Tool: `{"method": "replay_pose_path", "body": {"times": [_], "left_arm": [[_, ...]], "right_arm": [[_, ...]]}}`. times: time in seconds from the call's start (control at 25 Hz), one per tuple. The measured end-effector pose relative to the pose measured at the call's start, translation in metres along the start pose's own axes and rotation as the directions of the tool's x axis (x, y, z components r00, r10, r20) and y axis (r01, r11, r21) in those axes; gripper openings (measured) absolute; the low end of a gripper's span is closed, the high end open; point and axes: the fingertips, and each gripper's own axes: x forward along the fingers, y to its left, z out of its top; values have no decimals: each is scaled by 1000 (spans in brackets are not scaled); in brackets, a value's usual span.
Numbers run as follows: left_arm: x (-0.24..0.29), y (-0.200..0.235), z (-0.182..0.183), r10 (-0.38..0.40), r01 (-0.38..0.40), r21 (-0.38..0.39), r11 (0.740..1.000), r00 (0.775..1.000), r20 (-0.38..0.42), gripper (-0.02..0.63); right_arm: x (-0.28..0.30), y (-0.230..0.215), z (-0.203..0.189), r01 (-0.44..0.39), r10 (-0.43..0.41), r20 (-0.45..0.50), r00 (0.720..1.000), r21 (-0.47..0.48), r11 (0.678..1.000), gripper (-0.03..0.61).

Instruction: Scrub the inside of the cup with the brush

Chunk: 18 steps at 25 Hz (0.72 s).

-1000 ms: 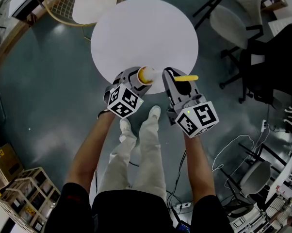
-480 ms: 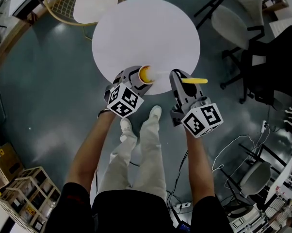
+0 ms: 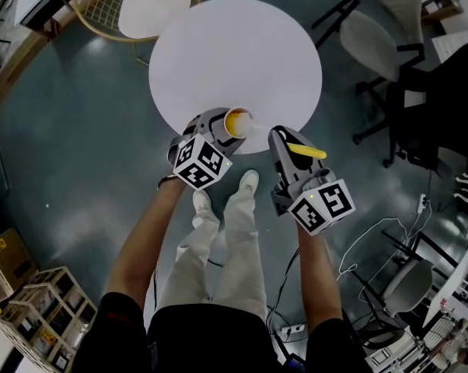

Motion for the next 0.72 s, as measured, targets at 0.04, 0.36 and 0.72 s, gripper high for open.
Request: {"method": "replay_pose_path", "body": {"times": [0.04, 0.36, 0.72], "left_arm": [[0, 0, 0, -4, 4, -2, 1000, 1000, -1, 278], [-2, -1, -3, 0, 0, -6, 1000, 1000, -10, 276], [-1, -5, -1, 29, -27, 70, 997, 999, -25, 276]], "right_arm": [[2, 2, 1, -2, 2, -1, 1000, -8, 1000, 46], [13, 12, 5, -17, 17, -3, 1000, -49, 999, 46], [21, 6, 15, -12, 14, 21, 1000, -58, 998, 46]]}}
